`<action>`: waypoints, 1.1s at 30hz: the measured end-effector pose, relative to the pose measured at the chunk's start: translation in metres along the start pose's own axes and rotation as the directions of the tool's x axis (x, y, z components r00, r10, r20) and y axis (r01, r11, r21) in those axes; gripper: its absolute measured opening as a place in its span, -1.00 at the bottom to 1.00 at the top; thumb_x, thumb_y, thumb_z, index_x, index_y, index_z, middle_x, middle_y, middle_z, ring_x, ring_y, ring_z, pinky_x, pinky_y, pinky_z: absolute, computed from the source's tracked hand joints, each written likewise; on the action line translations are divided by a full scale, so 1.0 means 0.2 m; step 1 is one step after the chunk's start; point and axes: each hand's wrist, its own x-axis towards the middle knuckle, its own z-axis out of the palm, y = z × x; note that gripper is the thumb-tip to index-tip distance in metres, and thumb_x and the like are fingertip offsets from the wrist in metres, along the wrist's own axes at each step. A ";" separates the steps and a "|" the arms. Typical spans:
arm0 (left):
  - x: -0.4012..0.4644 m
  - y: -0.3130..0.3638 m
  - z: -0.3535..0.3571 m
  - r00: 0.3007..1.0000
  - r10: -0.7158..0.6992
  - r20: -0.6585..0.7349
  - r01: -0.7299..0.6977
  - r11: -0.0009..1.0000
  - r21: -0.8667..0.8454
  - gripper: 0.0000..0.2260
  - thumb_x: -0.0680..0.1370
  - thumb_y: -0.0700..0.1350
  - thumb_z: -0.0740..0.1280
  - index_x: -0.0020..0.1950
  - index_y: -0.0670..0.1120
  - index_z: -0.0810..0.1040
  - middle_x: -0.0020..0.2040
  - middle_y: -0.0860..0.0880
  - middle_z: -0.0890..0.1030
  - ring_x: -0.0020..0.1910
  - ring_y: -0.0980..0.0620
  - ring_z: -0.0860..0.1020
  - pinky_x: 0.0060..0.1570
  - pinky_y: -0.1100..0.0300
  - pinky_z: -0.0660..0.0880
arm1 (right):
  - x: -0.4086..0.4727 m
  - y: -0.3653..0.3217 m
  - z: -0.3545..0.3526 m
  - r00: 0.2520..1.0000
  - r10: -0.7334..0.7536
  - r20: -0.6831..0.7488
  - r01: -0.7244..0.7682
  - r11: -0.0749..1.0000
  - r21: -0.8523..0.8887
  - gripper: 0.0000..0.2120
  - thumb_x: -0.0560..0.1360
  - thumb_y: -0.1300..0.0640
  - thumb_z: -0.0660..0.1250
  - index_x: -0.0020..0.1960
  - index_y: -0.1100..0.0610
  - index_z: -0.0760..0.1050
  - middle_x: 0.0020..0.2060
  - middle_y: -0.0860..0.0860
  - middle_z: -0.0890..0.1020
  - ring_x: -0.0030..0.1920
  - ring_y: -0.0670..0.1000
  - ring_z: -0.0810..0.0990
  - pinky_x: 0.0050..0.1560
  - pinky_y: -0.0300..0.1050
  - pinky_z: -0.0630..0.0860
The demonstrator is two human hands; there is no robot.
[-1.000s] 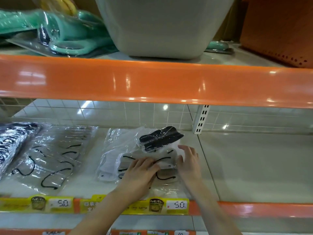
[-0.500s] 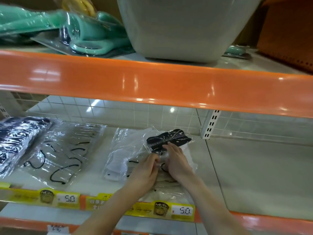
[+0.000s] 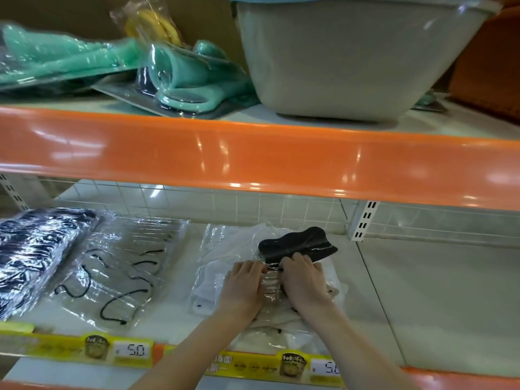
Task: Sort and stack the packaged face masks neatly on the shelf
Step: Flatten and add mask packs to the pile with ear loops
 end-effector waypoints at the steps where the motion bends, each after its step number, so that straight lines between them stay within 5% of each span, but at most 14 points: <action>1: 0.01 -0.01 -0.01 1.000 0.006 0.013 -0.006 1.000 0.013 -0.73 0.61 -0.16 0.14 0.30 0.00 0.41 0.31 0.08 0.43 0.32 0.04 0.29 0.24 0.22 0.23 | 0.00 0.00 0.00 1.000 0.009 -0.012 -0.009 1.000 -0.001 -0.81 0.56 0.14 0.22 0.15 0.01 0.46 0.10 -0.02 0.50 0.17 0.04 0.44 0.13 -0.07 0.32; 10: 0.01 -0.06 -0.06 0.989 0.087 0.116 -0.096 0.992 0.078 -0.74 0.67 -0.07 0.06 0.32 0.00 0.41 0.33 0.03 0.43 0.32 0.02 0.32 0.28 0.17 0.24 | 0.05 -0.03 0.02 1.000 -0.001 -0.020 0.002 0.998 0.055 -0.85 0.59 0.13 0.17 0.13 0.09 0.43 0.10 0.00 0.52 0.11 0.01 0.44 0.11 -0.12 0.37; 14: -0.02 -0.09 -0.04 0.979 0.141 0.145 -0.154 0.985 0.083 -0.70 0.66 -0.08 0.03 0.35 0.01 0.39 0.35 0.05 0.41 0.34 0.02 0.31 0.26 0.19 0.19 | 0.07 -0.10 0.03 0.989 0.143 0.036 -0.146 0.980 0.133 -0.58 0.58 -0.13 0.15 0.30 0.12 0.32 0.25 0.04 0.45 0.25 0.07 0.39 0.20 -0.01 0.35; 17: -0.05 -0.12 -0.03 0.968 0.198 0.153 -0.204 0.979 0.021 -0.41 0.50 0.13 -0.21 0.39 0.02 0.38 0.39 0.07 0.39 0.38 0.03 0.29 0.29 0.21 0.17 | 0.11 -0.16 0.05 0.969 0.210 0.129 -0.213 0.977 0.013 -0.36 0.52 -0.27 0.16 0.41 0.14 0.21 0.33 0.06 0.37 0.35 0.12 0.31 0.27 0.06 0.31; 19: -0.07 -0.15 -0.02 0.970 0.211 0.124 -0.202 0.976 -0.078 -0.27 0.39 0.17 -0.26 0.33 -0.04 0.46 0.32 0.01 0.46 0.33 -0.01 0.36 0.26 0.20 0.24 | 0.13 -0.19 0.06 0.962 0.248 0.114 -0.247 0.969 -0.023 -0.42 0.53 -0.25 0.17 0.36 0.13 0.27 0.30 0.06 0.41 0.33 0.10 0.33 0.24 0.05 0.32; 23: -0.08 -0.19 -0.03 0.976 0.203 0.077 -0.187 0.965 -0.182 -0.40 0.45 0.14 -0.12 0.19 -0.12 0.54 0.20 -0.02 0.53 0.24 -0.02 0.41 0.15 0.23 0.33 | 0.13 -0.25 0.05 0.964 0.266 0.008 -0.266 0.964 -0.016 -0.71 0.58 -0.05 0.19 0.21 0.09 0.38 0.15 0.02 0.54 0.21 0.06 0.44 0.14 -0.02 0.35; 27: -0.04 -0.25 -0.07 0.992 0.065 0.107 -0.027 0.945 -0.327 -0.79 0.62 -0.11 0.19 0.23 -0.04 0.50 0.19 0.02 0.52 0.23 0.05 0.43 0.19 0.19 0.39 | 0.11 -0.26 0.02 0.933 0.296 -0.205 -0.260 0.947 0.188 -0.86 0.55 0.13 0.20 0.07 0.10 0.49 -0.01 -0.01 0.59 0.09 0.05 0.51 0.10 -0.05 0.35; 31: 0.00 -0.26 -0.19 0.985 -0.150 0.087 0.172 0.787 -0.593 -0.74 0.63 -0.01 0.21 0.29 -0.03 0.48 0.18 0.02 0.54 0.13 0.09 0.52 0.18 0.23 0.40 | 0.08 -0.36 0.00 0.875 0.121 -0.468 -0.040 0.983 0.180 -0.89 0.42 0.25 0.41 -0.06 0.15 0.56 -0.15 0.04 0.61 -0.09 0.15 0.58 -0.07 0.03 0.45; 33: 0.01 -0.25 -0.31 0.974 -0.194 0.115 0.210 0.597 -0.774 -0.76 0.61 0.15 0.17 0.13 0.05 0.50 0.12 0.03 0.57 0.09 0.09 0.56 0.15 0.11 0.48 | 0.06 -0.44 0.00 0.844 0.005 -0.536 0.088 0.985 0.148 -0.85 0.38 0.29 0.46 -0.09 0.15 0.55 -0.19 0.03 0.59 -0.16 0.12 0.57 -0.15 -0.01 0.44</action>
